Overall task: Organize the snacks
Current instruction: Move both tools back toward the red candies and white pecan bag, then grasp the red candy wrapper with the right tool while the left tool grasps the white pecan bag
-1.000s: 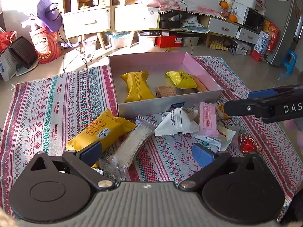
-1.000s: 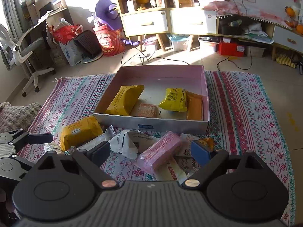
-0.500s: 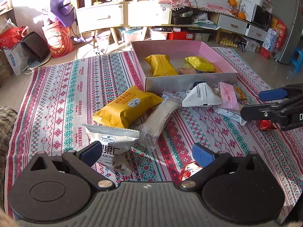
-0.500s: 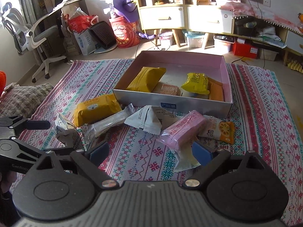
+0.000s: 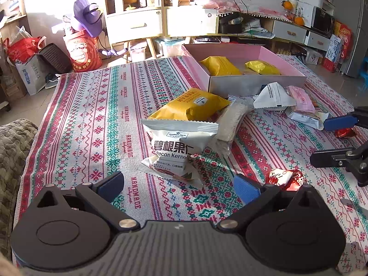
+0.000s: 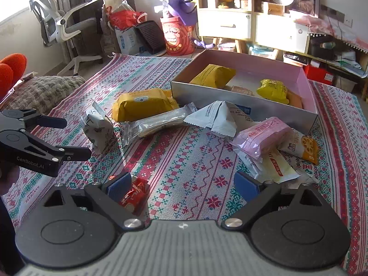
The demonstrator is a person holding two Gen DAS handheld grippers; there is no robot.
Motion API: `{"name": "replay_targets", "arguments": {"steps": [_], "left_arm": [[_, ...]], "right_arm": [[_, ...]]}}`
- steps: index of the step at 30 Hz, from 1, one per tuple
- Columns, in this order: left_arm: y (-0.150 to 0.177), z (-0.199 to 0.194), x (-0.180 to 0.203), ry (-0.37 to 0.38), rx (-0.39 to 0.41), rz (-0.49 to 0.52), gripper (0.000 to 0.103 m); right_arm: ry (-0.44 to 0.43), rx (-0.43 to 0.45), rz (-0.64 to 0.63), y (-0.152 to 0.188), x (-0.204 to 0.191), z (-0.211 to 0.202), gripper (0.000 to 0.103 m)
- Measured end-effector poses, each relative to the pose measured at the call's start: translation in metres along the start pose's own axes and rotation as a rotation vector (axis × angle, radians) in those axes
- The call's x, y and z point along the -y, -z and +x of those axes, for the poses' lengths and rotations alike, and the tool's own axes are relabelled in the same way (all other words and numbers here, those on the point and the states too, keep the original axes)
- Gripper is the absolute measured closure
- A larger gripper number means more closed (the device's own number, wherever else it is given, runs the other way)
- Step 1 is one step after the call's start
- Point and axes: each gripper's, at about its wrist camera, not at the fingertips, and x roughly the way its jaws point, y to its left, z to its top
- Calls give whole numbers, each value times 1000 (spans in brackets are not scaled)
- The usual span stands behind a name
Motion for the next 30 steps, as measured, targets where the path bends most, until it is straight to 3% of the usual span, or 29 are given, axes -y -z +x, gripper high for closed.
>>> {"name": "replay_targets", "arguments": {"steps": [10, 17, 22, 30], "left_arm": [[4, 21, -3, -10, 70, 4, 0], [5, 33, -6, -21, 84, -13, 0], [1, 35, -9, -10, 90, -41, 2], [-2, 35, -9, 3, 71, -52, 28]], "right_arm": [[-108, 10, -126, 16, -29, -1, 8], [-104, 26, -219, 22, -45, 7, 13], [-113, 3, -264, 25, -56, 14, 22], [-151, -16, -262, 23, -62, 17, 40]]}}
